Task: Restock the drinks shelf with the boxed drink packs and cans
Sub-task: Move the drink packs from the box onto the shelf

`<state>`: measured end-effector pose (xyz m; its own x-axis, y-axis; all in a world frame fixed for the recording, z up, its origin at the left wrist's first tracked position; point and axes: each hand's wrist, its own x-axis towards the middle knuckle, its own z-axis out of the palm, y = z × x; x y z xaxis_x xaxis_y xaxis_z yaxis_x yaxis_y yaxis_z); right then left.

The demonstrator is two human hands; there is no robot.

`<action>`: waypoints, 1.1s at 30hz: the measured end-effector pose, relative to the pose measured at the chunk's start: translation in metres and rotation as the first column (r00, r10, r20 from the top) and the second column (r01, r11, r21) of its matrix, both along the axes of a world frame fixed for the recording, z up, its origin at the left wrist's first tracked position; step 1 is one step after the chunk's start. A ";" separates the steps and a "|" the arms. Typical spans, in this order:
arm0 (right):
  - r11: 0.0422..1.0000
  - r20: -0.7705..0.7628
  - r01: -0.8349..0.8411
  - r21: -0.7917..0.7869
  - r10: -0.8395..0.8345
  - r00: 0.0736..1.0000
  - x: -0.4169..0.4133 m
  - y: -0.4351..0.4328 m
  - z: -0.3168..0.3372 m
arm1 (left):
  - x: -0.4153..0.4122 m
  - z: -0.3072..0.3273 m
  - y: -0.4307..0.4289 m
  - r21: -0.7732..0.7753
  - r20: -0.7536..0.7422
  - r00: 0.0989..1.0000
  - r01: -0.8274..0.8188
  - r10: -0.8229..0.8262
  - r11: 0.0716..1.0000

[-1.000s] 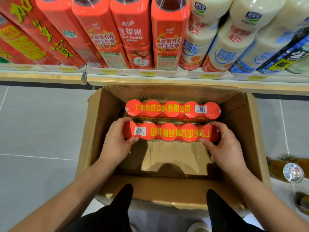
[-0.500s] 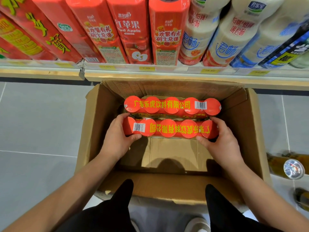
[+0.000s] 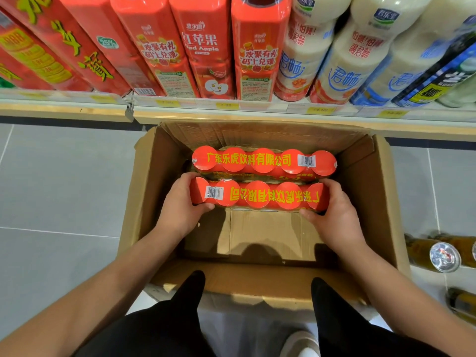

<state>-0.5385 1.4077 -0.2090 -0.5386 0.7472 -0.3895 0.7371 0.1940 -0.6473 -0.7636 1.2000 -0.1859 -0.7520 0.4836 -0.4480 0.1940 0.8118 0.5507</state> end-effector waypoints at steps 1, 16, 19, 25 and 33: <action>1.000 0.000 0.000 0.000 0.000 1.000 0.000 0.000 0.000 | 0.000 0.001 0.000 -0.002 -0.004 1.000 0.001 -0.001 1.000; 0.997 -0.050 0.022 0.077 -0.019 0.999 0.005 0.011 0.049 | -0.005 0.046 0.000 0.099 -0.066 0.998 0.031 -0.025 0.995; 0.997 -0.065 0.040 0.061 -0.036 0.997 0.004 0.015 0.093 | -0.010 0.090 0.001 0.176 -0.036 0.999 -0.003 0.010 0.984; 0.996 -0.176 0.070 0.056 -0.060 0.983 0.002 0.028 0.244 | -0.012 0.236 0.003 0.329 0.001 0.996 -0.085 0.090 0.941; 0.994 -0.357 0.103 0.041 -0.081 0.931 0.006 0.037 0.495 | -0.015 0.483 0.004 0.513 -0.006 0.989 -0.122 0.146 0.850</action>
<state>-0.5321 1.4448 0.2862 -0.5613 0.8157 -0.1402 0.4784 0.1816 -0.8592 -0.7789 1.2044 0.2974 -0.8388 0.5281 -0.1325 0.1363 0.4392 0.8880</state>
